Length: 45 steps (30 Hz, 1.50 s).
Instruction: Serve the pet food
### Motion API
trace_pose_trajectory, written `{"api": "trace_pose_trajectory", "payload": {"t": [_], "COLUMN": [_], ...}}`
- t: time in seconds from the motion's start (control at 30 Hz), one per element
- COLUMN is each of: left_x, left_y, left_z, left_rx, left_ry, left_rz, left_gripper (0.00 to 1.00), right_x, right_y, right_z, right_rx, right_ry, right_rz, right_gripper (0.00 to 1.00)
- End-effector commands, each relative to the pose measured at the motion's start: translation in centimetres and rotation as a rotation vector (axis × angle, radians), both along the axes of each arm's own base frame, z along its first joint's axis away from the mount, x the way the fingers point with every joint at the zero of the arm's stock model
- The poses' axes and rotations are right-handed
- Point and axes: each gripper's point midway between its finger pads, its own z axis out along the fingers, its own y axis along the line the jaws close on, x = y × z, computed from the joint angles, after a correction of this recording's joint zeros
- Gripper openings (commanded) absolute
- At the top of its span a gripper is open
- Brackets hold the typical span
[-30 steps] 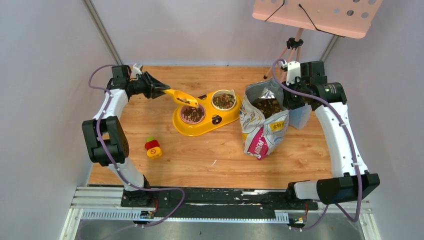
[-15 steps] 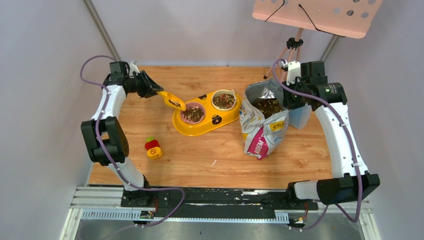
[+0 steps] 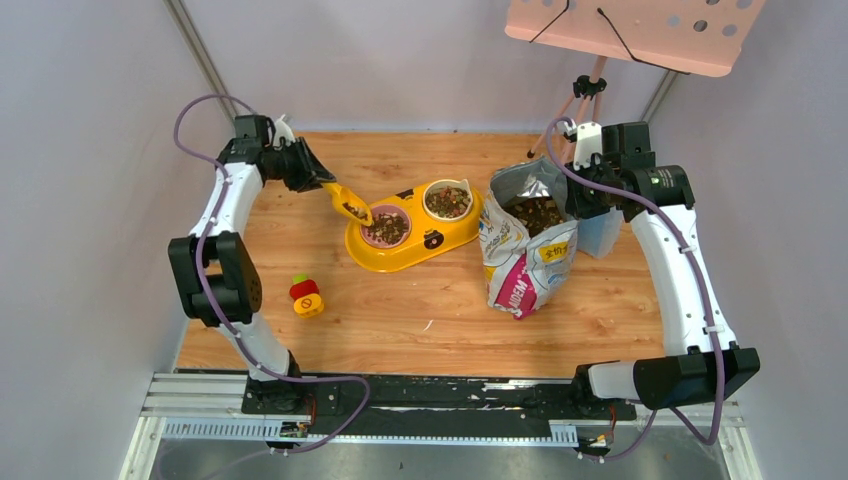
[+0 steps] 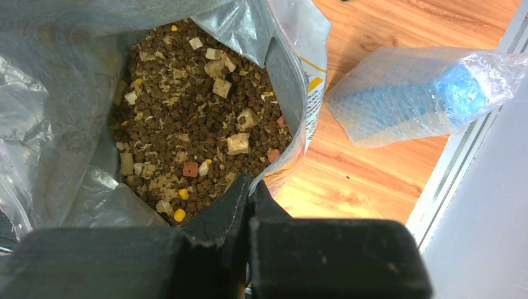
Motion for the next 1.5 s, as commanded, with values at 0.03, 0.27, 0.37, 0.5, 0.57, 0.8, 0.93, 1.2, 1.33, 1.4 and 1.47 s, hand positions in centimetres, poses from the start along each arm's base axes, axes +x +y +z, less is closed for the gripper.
{"api": "trace_pose_trajectory", "payload": {"t": [0.03,0.27,0.37,0.5,0.57,0.8,0.93,1.2,1.33,1.4,1.47], "left_x": [0.8,1.0,1.1,0.9,0.8,1.7,1.9,-3.4,-9.3,-12.2,-14.8], "left_y": [-2.6,-5.5,-6.1,-7.6,-8.3,-7.8,-6.8,-7.2,-8.7,-9.2,-9.6], "left_z": [2.2,3.6,4.3,5.3,5.9,10.4,13.2,14.6,13.6,13.0,12.0], "left_rx": [0.144,0.292,0.371,0.443,0.469,0.58,0.654,0.617,0.449,0.35,0.265], "left_ry": [-0.121,-0.218,-0.268,-0.331,-0.36,-0.485,-0.548,-0.56,-0.513,-0.467,-0.394], "left_rz": [-0.128,-0.248,-0.291,-0.357,-0.382,-0.363,-0.346,-0.538,-0.769,-0.865,-0.944], "left_gripper": [0.0,0.01,0.02,0.02,0.03,0.02,0.0,0.0,0.0,0.0,0.0], "right_x": [2.6,2.3,2.3,2.2,2.1,2.1,1.9,2.0,1.8,1.7,1.6], "right_y": [0.8,0.7,0.6,0.6,0.5,0.4,0.4,0.4,0.4,0.5,0.6], "right_z": [4.1,3.6,3.6,3.5,3.5,3.8,3.6,4.3,4.1,3.7,3.5], "right_rx": [0.057,0.053,0.052,0.051,0.05,0.046,0.048,0.041,0.043,0.046,0.047], "right_ry": [-0.191,-0.186,-0.188,-0.189,-0.191,-0.209,-0.204,-0.216,-0.212,-0.204,-0.2], "right_rz": [0.01,0.004,-0.001,-0.005,-0.007,-0.008,-0.006,0.002,0.002,0.006,0.008], "right_gripper": [0.0,0.0,0.0,0.0,0.0,0.0,0.0,0.0,0.0,0.0,0.0]}}
